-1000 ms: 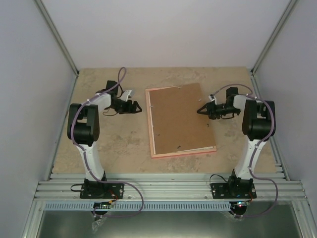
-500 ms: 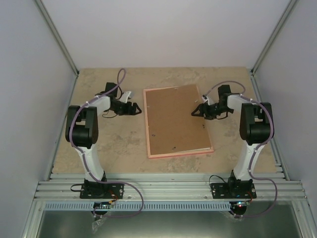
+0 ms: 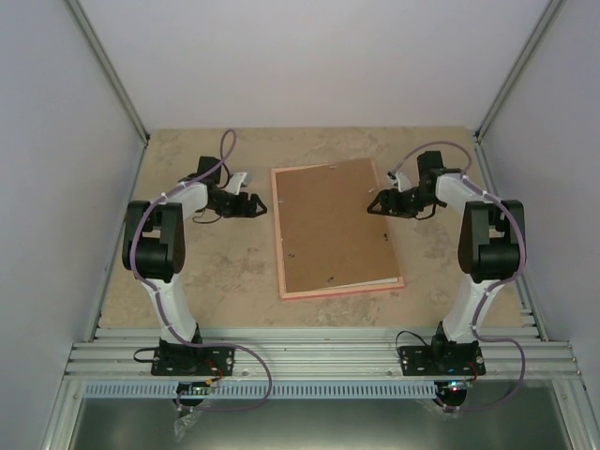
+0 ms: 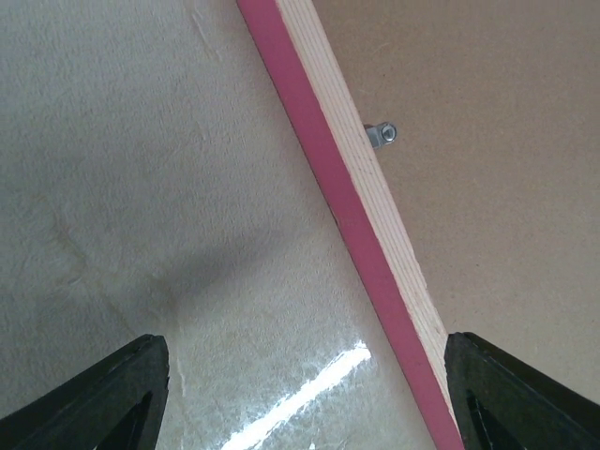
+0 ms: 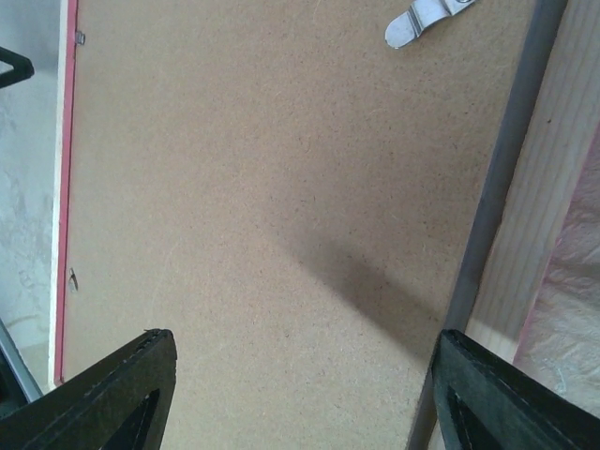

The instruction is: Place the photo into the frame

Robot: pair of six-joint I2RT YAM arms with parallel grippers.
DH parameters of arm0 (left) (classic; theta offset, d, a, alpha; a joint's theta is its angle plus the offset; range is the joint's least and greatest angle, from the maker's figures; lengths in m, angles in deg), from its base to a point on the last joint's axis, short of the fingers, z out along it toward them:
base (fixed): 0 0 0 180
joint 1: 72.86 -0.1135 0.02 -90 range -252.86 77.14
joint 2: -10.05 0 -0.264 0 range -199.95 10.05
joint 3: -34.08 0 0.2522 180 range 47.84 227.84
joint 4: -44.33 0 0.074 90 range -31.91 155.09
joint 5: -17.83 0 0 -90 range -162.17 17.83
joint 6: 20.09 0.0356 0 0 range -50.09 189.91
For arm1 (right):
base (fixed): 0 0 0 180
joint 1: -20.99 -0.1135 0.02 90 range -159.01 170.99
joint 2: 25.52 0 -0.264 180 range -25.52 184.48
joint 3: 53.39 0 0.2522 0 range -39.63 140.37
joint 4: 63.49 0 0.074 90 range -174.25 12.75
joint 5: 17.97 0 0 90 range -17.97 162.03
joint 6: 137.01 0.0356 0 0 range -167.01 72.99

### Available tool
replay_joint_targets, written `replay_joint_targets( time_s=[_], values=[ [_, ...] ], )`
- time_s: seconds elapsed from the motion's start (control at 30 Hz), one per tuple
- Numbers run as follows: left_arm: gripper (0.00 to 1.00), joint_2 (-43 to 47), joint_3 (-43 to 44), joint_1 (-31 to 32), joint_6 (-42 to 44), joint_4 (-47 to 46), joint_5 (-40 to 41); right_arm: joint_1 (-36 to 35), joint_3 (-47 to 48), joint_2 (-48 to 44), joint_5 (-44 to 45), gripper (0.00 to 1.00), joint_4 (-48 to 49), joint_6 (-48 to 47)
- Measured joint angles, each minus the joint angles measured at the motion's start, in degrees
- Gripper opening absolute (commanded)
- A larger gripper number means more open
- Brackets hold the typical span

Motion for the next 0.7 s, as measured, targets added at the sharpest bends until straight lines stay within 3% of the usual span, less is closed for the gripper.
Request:
replay_joint_targets(
  time_s=[0.2,0.47,0.6,0.7],
  values=[
    [0.83,0.0,0.0,-0.1,0.0,-1.0,0.0,-0.2,0.0,0.2,-0.2,0.73,-0.5,0.1],
    [0.83,0.0,0.0,-0.2,0.0,-1.4,1.2,-1.8,-0.3,0.5,2.4,0.88,-0.8,-0.1],
    [0.83,0.0,0.0,-0.6,-0.2,-1.8,2.3,-2.0,-0.3,-0.7,6.1,0.86,-0.7,-1.4],
    [0.83,0.0,0.0,-0.9,-0.3,-2.1,2.9,-2.0,-0.2,-2.5,7.2,0.77,-0.8,-2.5]
  ],
)
